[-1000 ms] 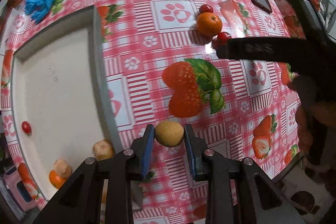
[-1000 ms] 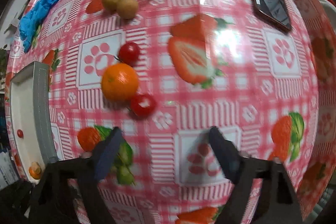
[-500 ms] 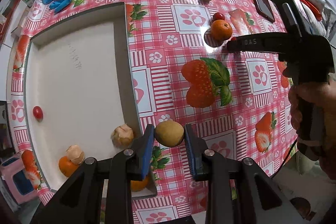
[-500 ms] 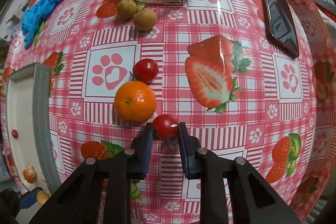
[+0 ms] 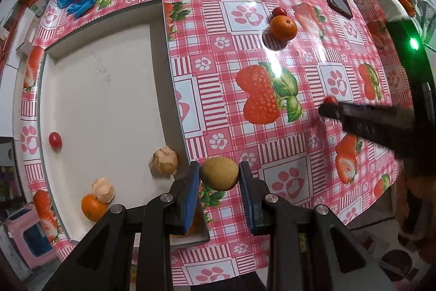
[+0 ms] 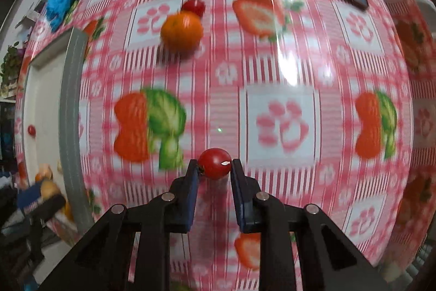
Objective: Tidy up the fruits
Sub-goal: 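Carry the held kiwi and tomato over the white tray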
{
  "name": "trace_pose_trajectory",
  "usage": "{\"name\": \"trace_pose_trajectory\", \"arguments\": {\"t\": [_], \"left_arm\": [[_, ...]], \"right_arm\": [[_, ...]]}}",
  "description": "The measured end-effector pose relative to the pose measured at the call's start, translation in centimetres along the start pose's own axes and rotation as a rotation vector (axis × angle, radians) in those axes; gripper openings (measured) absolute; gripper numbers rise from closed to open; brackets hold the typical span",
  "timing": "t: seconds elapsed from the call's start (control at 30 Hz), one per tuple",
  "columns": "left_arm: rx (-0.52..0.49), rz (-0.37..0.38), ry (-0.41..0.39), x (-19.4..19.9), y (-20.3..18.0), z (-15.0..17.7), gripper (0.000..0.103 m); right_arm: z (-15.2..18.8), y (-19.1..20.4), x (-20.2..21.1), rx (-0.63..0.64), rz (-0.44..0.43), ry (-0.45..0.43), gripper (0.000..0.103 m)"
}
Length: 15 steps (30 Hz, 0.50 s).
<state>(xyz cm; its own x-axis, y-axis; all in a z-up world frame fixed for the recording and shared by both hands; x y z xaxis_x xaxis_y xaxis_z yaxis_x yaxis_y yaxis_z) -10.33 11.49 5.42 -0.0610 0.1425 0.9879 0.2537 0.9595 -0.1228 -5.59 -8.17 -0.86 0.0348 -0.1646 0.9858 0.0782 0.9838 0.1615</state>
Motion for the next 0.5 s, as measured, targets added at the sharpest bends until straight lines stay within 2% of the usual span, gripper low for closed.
{"name": "trace_pose_trajectory", "arguments": {"t": [0.23,0.4,0.47,0.5], "left_arm": [[0.002,-0.014,-0.007,0.7,0.8,0.9,0.03],[0.013,-0.023,-0.016,1.1,1.6,1.4,0.03],[0.018,-0.024,-0.02,1.3,1.9,1.7,0.03],[0.02,-0.025,-0.022,1.4,2.0,1.8,0.03]], "right_arm": [[3.7,-0.1,1.0,-0.034,-0.007,0.001,0.025],[4.1,-0.9,2.7,-0.04,-0.009,-0.009,0.026],[4.7,-0.3,3.7,-0.032,-0.009,-0.012,0.025],[3.7,1.2,3.8,-0.025,-0.008,-0.012,0.025]]}}
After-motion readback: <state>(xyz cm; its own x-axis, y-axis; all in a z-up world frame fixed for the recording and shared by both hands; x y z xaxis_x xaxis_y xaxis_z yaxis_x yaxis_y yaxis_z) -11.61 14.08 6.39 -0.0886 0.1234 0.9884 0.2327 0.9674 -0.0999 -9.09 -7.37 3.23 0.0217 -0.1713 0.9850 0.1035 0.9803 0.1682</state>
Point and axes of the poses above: each gripper's, at about its wrist camera, not at the fingertips, and x roughly against the way its jaws point, y to its left, z to its underside, the point moved 4 cm from there along -x, roughly the way its jaws point, and after that the axes turned 7 degrees about -x, right-handed, at the moved point
